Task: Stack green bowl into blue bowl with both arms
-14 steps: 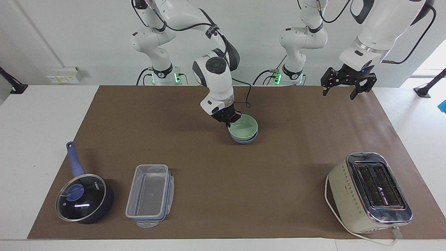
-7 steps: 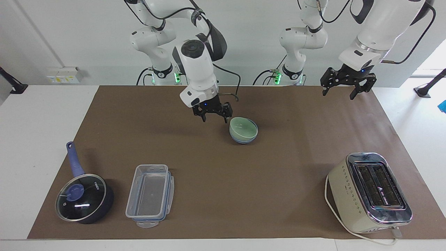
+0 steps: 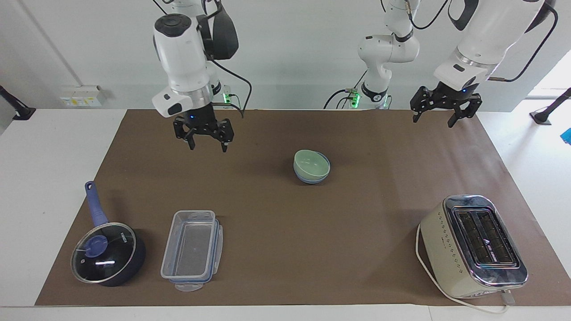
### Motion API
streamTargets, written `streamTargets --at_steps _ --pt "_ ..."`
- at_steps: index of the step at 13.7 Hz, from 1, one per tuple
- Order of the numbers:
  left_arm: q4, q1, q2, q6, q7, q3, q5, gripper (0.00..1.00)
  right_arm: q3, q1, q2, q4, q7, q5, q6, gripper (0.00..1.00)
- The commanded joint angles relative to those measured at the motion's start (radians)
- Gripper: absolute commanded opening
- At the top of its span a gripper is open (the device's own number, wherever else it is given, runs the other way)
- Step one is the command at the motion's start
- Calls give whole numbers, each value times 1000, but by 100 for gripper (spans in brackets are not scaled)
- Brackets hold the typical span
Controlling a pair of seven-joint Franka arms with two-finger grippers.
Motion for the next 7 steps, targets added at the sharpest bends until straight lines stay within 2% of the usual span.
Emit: streamTargets --at_steps 1,7 --pt "-6 -4 -10 5 11 2 10 100 11 -75 -20 61 -63 -11 -113 100" --pt "-6 -4 -10 5 11 2 10 100 9 -171 -18 251 -139 -17 -367 100"
